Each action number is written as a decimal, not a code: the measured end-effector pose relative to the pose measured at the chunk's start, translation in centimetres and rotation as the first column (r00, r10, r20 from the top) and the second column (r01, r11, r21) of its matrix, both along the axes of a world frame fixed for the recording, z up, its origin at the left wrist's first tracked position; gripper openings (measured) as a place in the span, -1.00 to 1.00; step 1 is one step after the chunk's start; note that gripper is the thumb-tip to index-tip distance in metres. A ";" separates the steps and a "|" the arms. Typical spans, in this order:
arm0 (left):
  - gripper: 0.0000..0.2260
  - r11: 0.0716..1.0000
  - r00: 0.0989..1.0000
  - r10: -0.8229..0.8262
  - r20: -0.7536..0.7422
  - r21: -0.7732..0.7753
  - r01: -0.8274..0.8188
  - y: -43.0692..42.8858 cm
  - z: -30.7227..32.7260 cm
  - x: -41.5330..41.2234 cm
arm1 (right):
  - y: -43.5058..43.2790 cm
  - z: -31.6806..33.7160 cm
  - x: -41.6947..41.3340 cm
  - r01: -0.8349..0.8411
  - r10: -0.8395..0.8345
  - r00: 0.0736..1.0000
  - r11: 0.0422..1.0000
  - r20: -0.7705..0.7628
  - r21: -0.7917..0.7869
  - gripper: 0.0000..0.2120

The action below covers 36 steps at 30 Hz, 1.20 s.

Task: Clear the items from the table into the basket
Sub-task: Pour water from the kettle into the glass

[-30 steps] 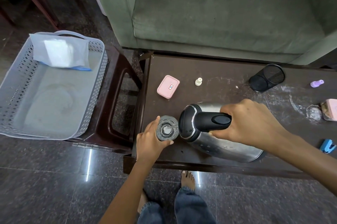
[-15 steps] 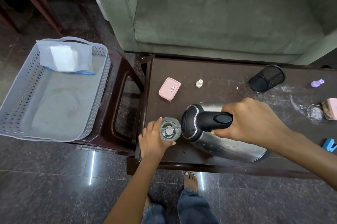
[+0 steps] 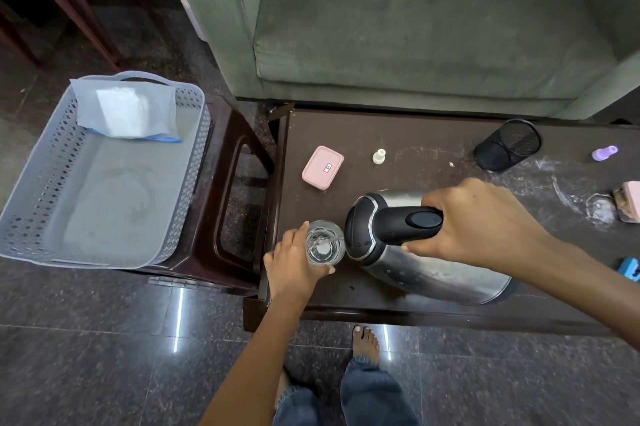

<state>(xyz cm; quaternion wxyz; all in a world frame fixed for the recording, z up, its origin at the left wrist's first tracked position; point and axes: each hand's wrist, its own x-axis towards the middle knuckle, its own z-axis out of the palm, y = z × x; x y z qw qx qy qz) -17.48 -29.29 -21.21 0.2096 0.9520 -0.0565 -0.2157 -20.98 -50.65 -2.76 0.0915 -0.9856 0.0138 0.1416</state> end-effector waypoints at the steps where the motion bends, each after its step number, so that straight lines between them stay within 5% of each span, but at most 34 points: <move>1: -0.11 1.000 1.000 -0.002 0.001 0.002 0.002 0.0 0.0 0.0 | 0.0 0.0 0.0 0.001 -0.001 1.000 1.000 0.001 0.001 -0.57; 36: -0.14 1.000 1.000 -0.011 0.022 0.000 0.011 0.0 -0.2 -0.1 | 0.3 1.8 -0.4 0.005 -0.005 1.000 1.000 0.011 -0.007 -0.58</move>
